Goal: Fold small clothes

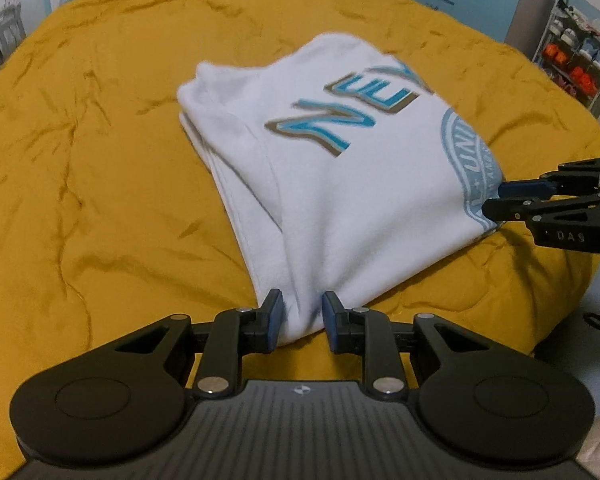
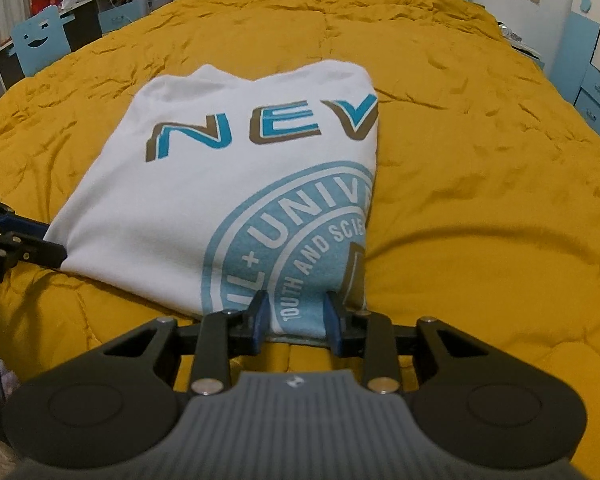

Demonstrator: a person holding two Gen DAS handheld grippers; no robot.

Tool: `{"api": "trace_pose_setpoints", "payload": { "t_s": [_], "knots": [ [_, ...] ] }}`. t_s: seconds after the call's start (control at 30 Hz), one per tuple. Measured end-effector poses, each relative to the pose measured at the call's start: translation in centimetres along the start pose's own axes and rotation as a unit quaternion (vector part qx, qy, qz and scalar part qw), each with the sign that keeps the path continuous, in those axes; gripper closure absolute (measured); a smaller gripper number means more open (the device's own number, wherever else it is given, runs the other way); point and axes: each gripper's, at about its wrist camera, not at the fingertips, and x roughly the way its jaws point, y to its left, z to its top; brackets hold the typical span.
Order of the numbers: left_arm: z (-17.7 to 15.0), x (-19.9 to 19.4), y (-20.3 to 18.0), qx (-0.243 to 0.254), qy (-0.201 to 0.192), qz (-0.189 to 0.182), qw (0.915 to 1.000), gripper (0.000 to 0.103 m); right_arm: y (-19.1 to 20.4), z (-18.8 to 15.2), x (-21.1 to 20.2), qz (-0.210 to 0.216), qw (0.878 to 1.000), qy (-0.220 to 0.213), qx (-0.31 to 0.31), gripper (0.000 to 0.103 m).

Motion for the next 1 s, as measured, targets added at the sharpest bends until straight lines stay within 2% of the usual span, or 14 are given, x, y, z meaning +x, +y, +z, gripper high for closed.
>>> {"api": "trace_pose_setpoints", "payload": {
  "t_s": [0.17, 0.3, 0.33, 0.5, 0.57, 0.63, 0.67, 0.7, 0.77, 0.87, 1.0],
  "knots": [
    [1.3, -3.3, -0.1, 0.001, -0.055, -0.001, 0.9985, 0.067, -0.2, 1.6, -2.7, 0.003, 1.0, -0.013, 0.006, 0.071],
    [2.9, -5.9, -0.3, 0.002, -0.117, 0.005, 0.9931, 0.059, -0.1, 3.7, -5.8, -0.009, 0.998, -0.066, 0.003, 0.063],
    [3.5, -6.3, -0.3, 0.001, -0.131, 0.006, 0.9914, 0.055, -0.2, 4.2, -6.5, -0.01, 0.997, -0.079, 0.003, 0.059],
    [6.1, -8.8, -0.9, 0.012, -0.208, 0.031, 0.9776, 0.033, -0.2, 6.8, -9.7, -0.015, 0.99, -0.141, 0.007, 0.042],
    [6.5, -9.8, -1.2, 0.009, -0.238, 0.044, 0.9702, 0.019, 0.0, 7.4, -11.0, -0.019, 0.986, -0.165, 0.013, 0.037],
    [6.4, -10.6, -1.8, 0.002, -0.269, 0.057, 0.9615, 0.013, 0.1, 7.7, -12.1, -0.019, 0.983, -0.184, 0.021, 0.023],
    [6.1, -10.9, -2.2, 0.001, -0.284, 0.064, 0.9566, 0.012, 0.2, 7.7, -12.8, -0.018, 0.981, -0.193, 0.024, 0.021],
    [5.9, -11.2, -2.5, 0.003, -0.296, 0.07, 0.9525, 0.011, 0.4, 7.5, -13.3, -0.017, 0.979, -0.202, 0.025, 0.022],
    [5.3, -11.6, -3.3, 0.004, -0.31, 0.088, 0.9465, 0.0, 0.9, 7.0, -14.5, -0.012, 0.977, -0.212, 0.024, 0.021],
    [4.2, -12.0, -4.2, -0.007, -0.327, 0.109, 0.9386, 0.0, 1.9, 5.8, -15.7, -0.006, 0.973, -0.229, 0.024, 0.021],
    [2.8, -12.4, -4.8, -0.026, -0.344, 0.107, 0.9326, 0.0, 2.9, 3.9, -16.7, 0.003, 0.97, -0.238, 0.039, 0.021]
  ]
}}
